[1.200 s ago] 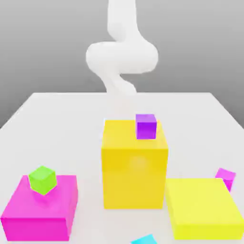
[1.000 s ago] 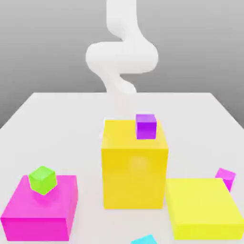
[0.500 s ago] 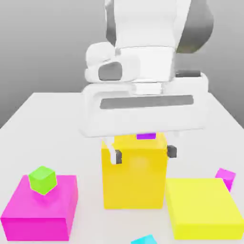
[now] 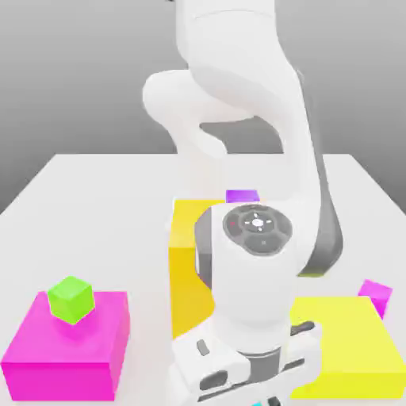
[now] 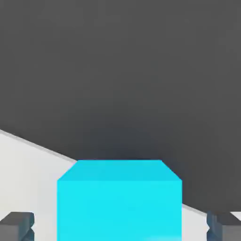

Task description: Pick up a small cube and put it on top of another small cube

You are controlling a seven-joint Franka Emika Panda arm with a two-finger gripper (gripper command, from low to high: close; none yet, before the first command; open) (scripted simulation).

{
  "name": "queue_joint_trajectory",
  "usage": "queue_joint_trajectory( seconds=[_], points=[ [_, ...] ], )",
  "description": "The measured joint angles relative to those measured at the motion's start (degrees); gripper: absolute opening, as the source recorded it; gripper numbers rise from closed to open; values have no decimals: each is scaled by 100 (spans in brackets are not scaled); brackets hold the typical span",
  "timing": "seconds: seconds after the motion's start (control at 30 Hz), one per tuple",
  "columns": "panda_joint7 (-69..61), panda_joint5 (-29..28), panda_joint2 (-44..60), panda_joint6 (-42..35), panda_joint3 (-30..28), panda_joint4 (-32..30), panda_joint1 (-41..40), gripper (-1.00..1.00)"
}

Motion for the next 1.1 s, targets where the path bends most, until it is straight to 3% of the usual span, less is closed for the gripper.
queue_joint_trajectory(
  seconds=[0.17,0.3,0.6,0.8,0.97,1.0,1.1],
  points=[
    [0,-1,5,-1,2,1,-2,-100],
    [-17,19,-693,-554,15,-145,-16,-100],
    [1,-359,-2561,-1425,-952,-1080,-935,-100],
    [-223,-312,-3732,-1946,-1320,-1747,-1768,-100],
    [-477,-44,-3394,-1289,-1509,-2102,-1860,-100],
    [-512,0,-3243,-1096,-1521,-2147,-1855,100],
    [-512,0,-3243,-1096,-1521,-2147,-1855,100]
  ],
)
